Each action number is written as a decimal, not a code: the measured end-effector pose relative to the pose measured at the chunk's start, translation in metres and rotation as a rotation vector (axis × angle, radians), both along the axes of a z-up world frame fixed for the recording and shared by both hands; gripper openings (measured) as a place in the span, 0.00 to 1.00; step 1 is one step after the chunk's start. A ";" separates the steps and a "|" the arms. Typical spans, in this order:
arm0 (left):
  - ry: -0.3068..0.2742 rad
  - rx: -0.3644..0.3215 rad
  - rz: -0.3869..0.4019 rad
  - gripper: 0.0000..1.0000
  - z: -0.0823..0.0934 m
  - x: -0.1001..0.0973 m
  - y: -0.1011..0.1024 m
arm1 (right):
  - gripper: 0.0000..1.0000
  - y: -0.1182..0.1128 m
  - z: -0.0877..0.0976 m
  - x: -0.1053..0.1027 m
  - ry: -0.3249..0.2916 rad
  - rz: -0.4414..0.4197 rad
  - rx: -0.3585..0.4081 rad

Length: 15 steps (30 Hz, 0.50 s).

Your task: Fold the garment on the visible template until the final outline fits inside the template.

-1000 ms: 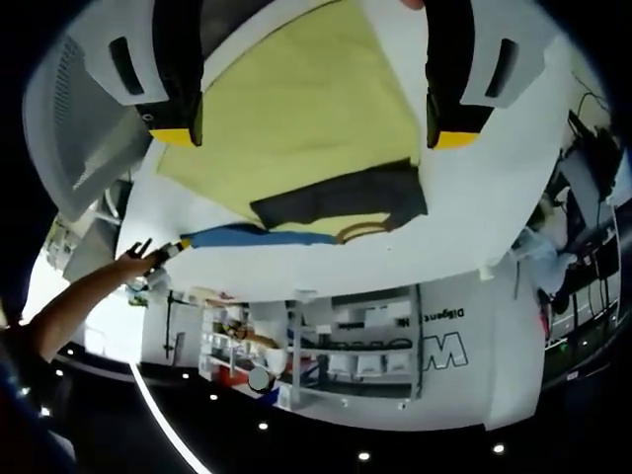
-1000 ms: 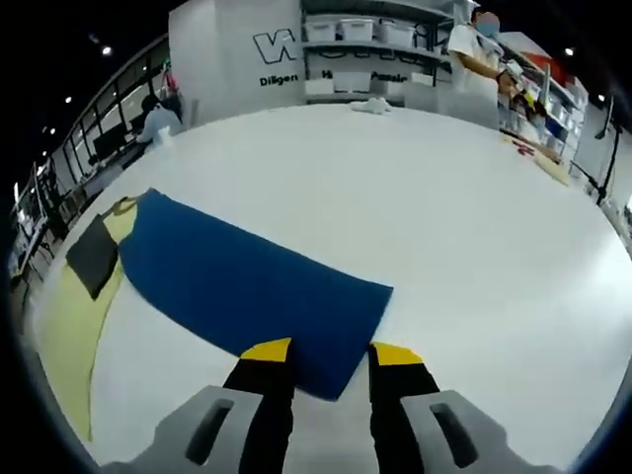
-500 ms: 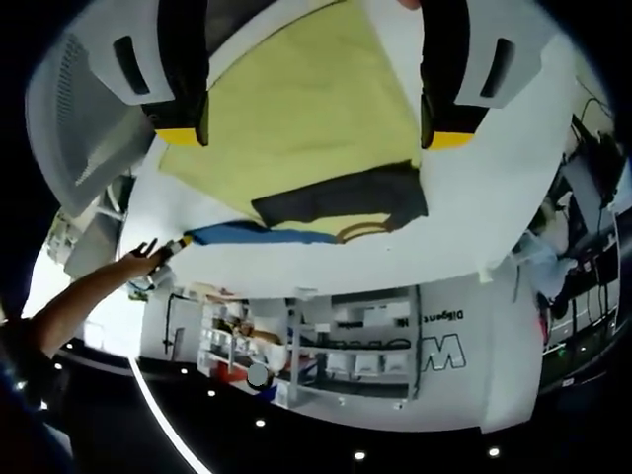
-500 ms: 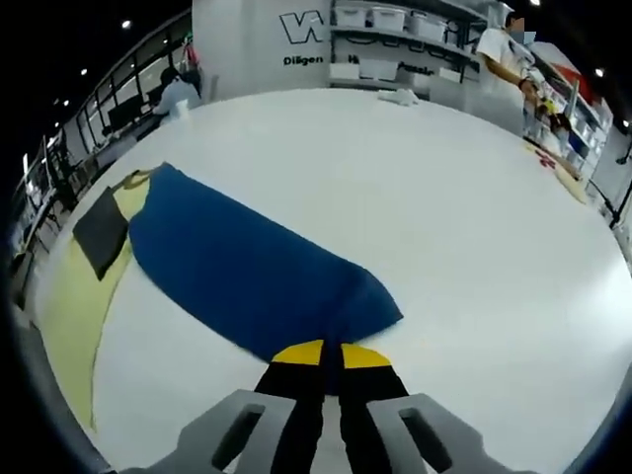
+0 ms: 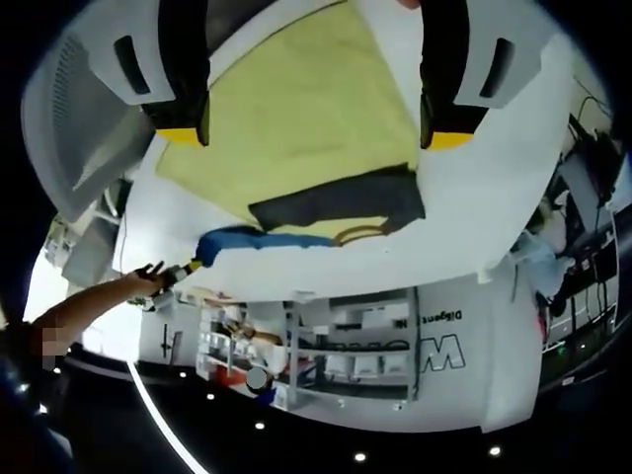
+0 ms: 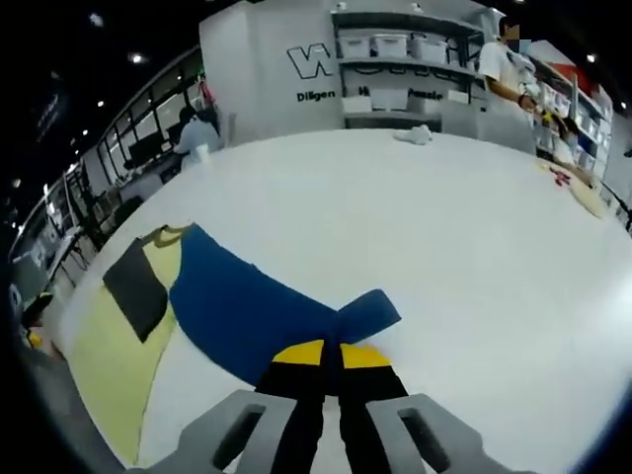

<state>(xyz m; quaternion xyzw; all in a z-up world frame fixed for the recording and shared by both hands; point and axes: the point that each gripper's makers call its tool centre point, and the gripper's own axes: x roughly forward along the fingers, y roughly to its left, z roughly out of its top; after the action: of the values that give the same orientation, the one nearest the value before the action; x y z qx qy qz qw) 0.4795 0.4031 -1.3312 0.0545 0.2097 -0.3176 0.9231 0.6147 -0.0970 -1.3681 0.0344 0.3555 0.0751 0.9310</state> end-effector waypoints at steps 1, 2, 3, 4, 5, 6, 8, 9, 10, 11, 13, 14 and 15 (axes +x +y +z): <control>0.000 0.003 0.000 0.87 0.000 0.000 0.000 | 0.00 0.007 0.007 0.005 -0.013 0.015 0.007; -0.001 0.006 0.001 0.88 -0.001 0.000 0.000 | 0.00 0.012 0.013 0.007 -0.024 0.025 0.013; -0.001 0.007 0.003 0.88 -0.001 0.000 0.001 | 0.00 0.019 0.020 0.012 -0.036 0.038 0.019; -0.001 0.010 0.005 0.88 -0.002 0.000 0.002 | 0.00 0.024 0.025 0.014 -0.042 0.050 0.019; 0.000 0.014 0.004 0.88 -0.002 0.000 0.002 | 0.00 0.031 0.032 0.019 -0.053 0.070 0.020; 0.001 0.015 0.005 0.89 -0.002 0.000 0.002 | 0.00 0.037 0.037 0.021 -0.061 0.081 0.020; 0.008 0.019 0.018 0.91 -0.004 0.001 0.004 | 0.00 0.049 0.049 0.028 -0.080 0.106 0.021; 0.005 0.020 0.025 0.92 -0.003 0.002 0.005 | 0.00 0.054 0.054 0.031 -0.087 0.115 0.024; 0.002 0.019 0.029 0.93 -0.003 0.002 0.006 | 0.00 0.059 0.059 0.033 -0.094 0.124 0.029; -0.004 0.018 0.034 0.93 -0.002 0.003 0.007 | 0.00 0.064 0.063 0.036 -0.103 0.136 0.031; -0.018 0.028 0.037 0.94 0.000 0.003 0.007 | 0.00 0.076 0.073 0.042 -0.116 0.156 0.029; -0.021 0.031 0.033 0.94 0.000 0.003 0.006 | 0.00 0.083 0.081 0.046 -0.129 0.171 0.029; -0.022 0.033 0.029 0.94 0.000 0.003 0.005 | 0.00 0.088 0.086 0.049 -0.139 0.180 0.030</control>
<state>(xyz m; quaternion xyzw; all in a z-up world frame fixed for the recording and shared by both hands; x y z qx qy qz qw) 0.4823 0.4081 -1.3315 0.0700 0.2055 -0.3003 0.9288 0.6633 -0.0092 -1.2825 0.0107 0.2904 0.1660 0.9423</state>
